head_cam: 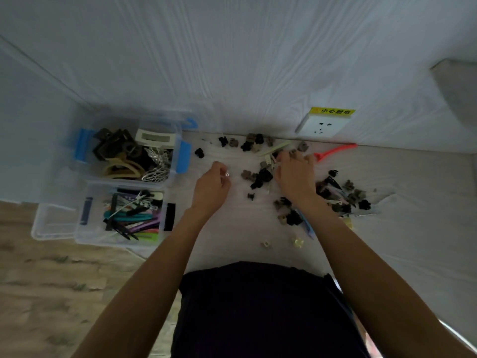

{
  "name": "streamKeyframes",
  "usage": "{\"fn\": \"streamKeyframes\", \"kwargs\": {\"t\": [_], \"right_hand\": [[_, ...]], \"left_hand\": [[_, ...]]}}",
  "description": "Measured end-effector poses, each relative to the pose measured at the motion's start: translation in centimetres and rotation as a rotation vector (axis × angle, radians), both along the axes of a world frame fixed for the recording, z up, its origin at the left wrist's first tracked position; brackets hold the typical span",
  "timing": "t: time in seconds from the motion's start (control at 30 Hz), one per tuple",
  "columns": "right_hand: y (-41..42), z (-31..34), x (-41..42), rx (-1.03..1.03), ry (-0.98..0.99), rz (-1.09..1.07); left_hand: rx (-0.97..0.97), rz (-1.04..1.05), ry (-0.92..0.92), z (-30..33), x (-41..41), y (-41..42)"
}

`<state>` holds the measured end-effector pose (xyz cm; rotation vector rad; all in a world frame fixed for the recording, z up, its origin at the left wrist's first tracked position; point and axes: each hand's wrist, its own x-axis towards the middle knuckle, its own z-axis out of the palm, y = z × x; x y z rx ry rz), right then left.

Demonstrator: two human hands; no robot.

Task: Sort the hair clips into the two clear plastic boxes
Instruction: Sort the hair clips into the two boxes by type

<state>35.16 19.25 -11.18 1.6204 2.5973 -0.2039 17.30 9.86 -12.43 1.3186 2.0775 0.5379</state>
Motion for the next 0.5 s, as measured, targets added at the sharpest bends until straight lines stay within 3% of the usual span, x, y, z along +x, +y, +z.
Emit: {"fn": "streamKeyframes", "kwargs": {"t": [0.23, 0.4, 0.5], "right_hand": [[-1.5, -0.3, -1.4, -0.231, -0.029, -0.029], [-3.2, -0.1, -0.9, -0.180, 0.039, -0.004], [-3.1, 0.4, 0.3, -0.228, 0.113, -0.112]], "left_hand": [[0.212, -0.167, -0.010, 1.8, 1.4, 6.5], [0.120, -0.396, 0.142, 0.9, 3.8, 10.3], [0.055, -0.446, 0.285, 0.4, 4.9, 11.1]]}}
